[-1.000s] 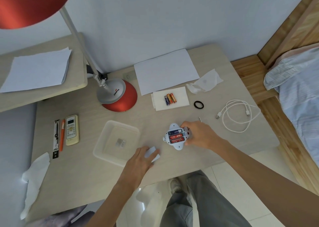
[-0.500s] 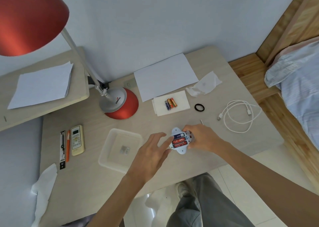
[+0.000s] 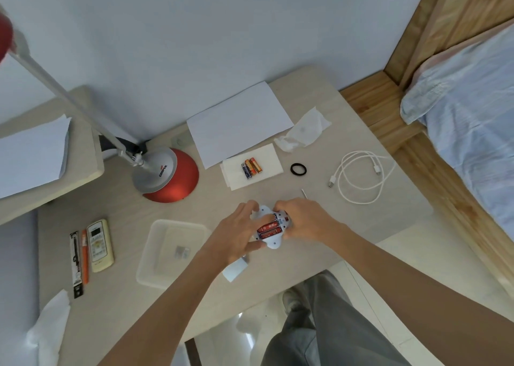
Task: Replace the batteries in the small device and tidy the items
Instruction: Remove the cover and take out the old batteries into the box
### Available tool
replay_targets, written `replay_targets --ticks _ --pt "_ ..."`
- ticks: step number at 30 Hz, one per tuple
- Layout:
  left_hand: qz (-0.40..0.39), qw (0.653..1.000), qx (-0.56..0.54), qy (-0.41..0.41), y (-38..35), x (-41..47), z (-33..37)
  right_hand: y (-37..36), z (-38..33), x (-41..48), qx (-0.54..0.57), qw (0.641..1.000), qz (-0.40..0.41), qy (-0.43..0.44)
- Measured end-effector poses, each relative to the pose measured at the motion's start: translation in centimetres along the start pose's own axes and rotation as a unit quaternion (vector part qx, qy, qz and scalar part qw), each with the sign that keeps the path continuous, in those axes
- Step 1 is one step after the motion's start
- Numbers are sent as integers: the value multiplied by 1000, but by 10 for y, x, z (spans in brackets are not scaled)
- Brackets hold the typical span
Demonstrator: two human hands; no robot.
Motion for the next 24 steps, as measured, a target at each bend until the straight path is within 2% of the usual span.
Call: replay_targets --ticks 13,24 --pt "-25 999 -44 -11 -4 15 -12 2 -1 4 -15 1000 -3 11" --pt "14 998 -62 3 -10 8 -8 2 -1 4 -3 1000 -9 10"
Point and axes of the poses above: each hand's wrist, its own x-axis towards the middle knuckle, its own y-axis out of the back of the hand, z = x × y, the point moved 6 cm from there along x, towards the middle knuckle, and after that the axes turned 15 degrees about -y, right-handed, at the moved point
